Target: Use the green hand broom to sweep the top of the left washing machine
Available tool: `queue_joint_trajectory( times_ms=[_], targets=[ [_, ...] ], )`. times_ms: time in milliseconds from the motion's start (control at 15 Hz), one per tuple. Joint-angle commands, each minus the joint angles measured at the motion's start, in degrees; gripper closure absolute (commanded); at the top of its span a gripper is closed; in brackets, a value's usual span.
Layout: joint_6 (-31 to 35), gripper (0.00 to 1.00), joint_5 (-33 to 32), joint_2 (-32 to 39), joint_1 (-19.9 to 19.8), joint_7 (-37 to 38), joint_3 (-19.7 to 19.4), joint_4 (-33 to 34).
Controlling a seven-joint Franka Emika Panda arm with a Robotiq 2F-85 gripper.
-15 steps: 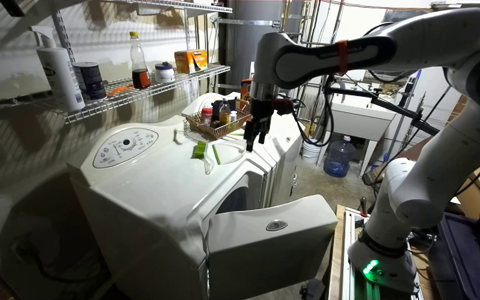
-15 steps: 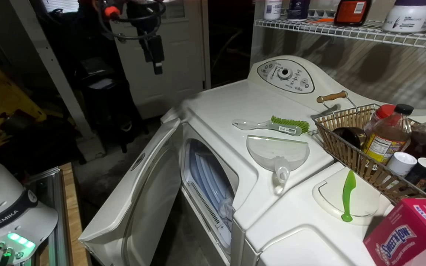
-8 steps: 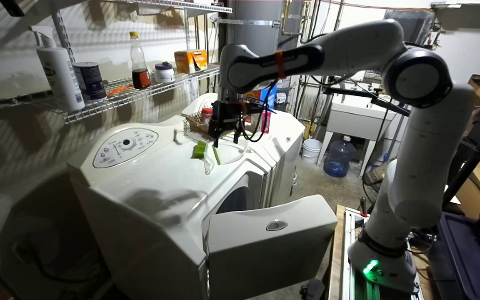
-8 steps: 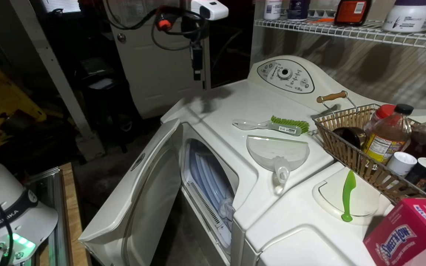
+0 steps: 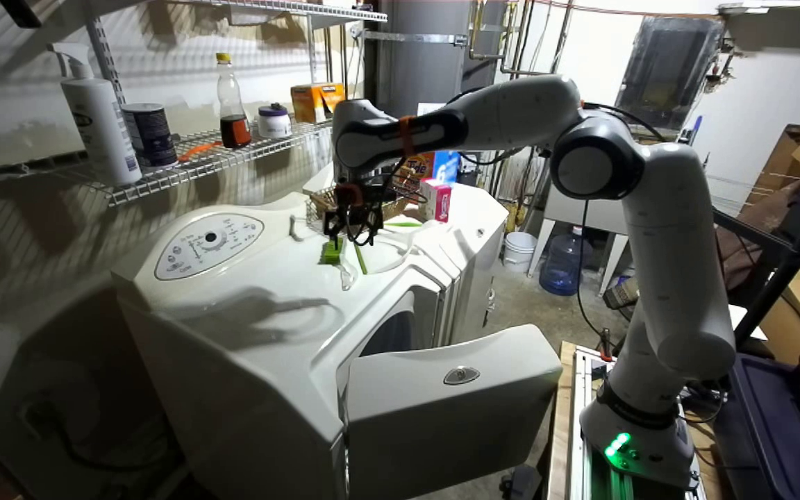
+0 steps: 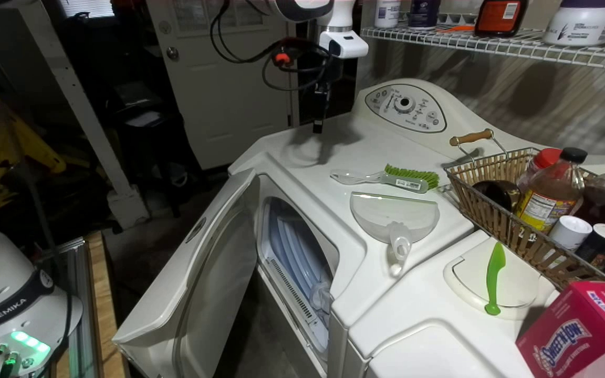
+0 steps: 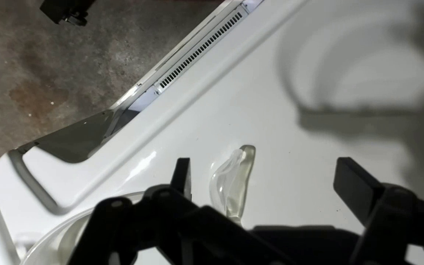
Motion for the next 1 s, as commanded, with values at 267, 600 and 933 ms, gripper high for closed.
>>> queue_joint_trajectory(
  times_ms=[267,600,933],
  targets=[
    [-1.33,0.0,-1.37,4.6,0.82,1.3,-0.83,4.98],
    [2.21,0.0,-0.97,9.58,0.38,6.3,-1.96,8.25],
    [6.95,0.0,-0.66,14.92,-0.19,7.62,-2.47,9.58]
  ],
)
